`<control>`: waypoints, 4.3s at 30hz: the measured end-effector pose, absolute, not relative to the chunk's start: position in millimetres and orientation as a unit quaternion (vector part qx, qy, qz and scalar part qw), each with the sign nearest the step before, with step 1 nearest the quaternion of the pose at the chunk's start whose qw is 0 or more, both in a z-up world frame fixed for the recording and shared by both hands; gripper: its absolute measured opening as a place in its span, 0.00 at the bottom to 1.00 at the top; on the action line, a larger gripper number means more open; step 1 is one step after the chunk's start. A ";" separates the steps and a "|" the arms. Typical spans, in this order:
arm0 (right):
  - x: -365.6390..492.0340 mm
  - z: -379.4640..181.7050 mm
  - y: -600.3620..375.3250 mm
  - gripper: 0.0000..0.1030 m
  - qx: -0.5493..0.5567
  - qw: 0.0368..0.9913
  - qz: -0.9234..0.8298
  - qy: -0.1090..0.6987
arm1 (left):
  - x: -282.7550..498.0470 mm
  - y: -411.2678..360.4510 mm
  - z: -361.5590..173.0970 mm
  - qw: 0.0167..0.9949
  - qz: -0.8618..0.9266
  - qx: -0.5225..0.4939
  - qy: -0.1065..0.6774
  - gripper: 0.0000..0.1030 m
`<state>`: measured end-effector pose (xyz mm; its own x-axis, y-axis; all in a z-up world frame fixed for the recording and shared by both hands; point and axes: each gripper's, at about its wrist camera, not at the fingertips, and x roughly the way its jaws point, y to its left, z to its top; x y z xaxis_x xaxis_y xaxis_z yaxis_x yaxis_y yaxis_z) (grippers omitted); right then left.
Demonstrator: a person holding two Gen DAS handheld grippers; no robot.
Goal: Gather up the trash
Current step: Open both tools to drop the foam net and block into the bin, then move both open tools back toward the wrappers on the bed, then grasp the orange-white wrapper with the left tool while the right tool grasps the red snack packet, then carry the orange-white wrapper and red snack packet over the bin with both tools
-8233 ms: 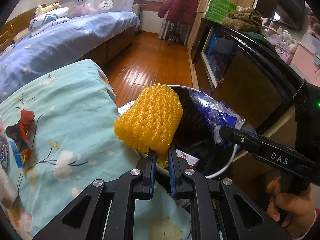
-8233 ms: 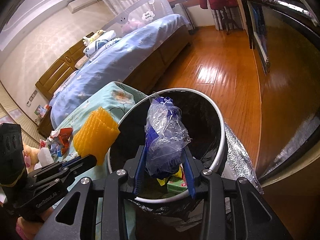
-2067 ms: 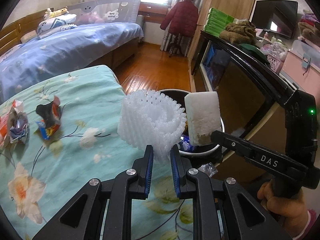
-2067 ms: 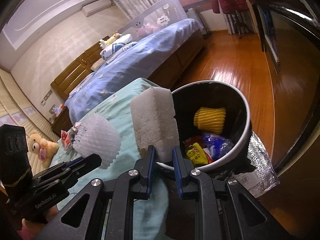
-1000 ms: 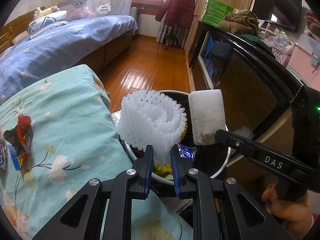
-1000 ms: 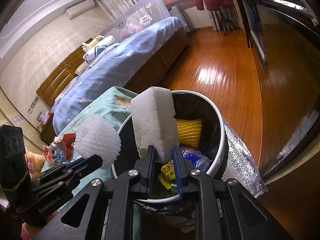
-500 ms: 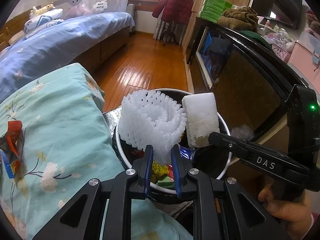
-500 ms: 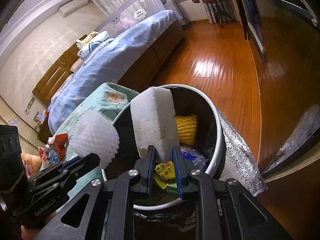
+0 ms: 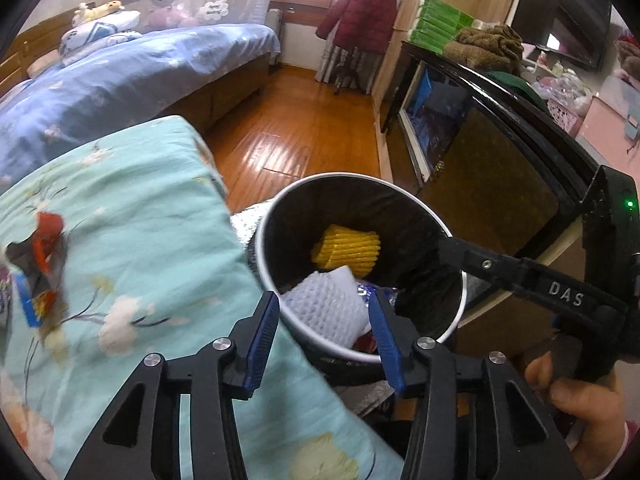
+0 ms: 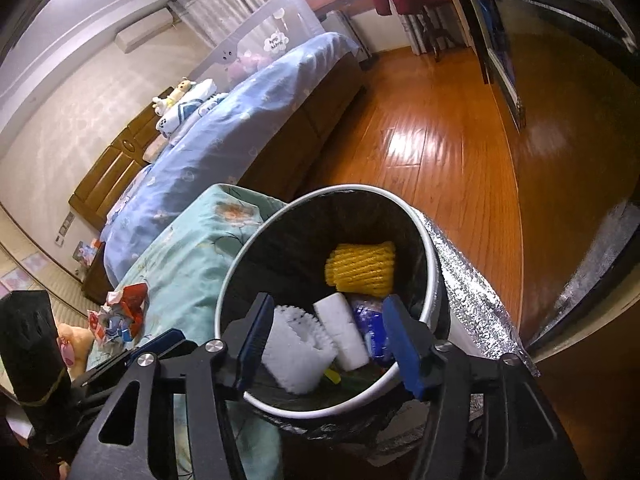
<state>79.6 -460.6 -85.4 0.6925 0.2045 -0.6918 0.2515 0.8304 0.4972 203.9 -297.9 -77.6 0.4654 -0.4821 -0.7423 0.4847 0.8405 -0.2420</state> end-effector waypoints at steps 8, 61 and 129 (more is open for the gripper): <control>81.2 -75.1 -427.5 0.71 0.275 0.880 0.015 0.388 | 178.9 -249.4 -71.8 0.871 -0.251 -0.029 0.421 0.47; 156.1 -80.7 -212.9 0.86 0.197 0.864 0.178 0.429 | 184.9 3.2 -60.9 0.903 -0.049 -0.125 0.407 0.50; 86.2 -69.1 -317.3 0.06 0.254 0.883 0.107 0.381 | 153.1 -84.4 -59.4 0.905 -0.180 -0.084 0.376 0.17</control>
<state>86.2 -317.3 -69.1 0.6866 0.3829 -0.6181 0.0042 0.8480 0.5299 153.1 -84.4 -59.4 0.6518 -0.3889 -0.6511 0.2631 0.9211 -0.2868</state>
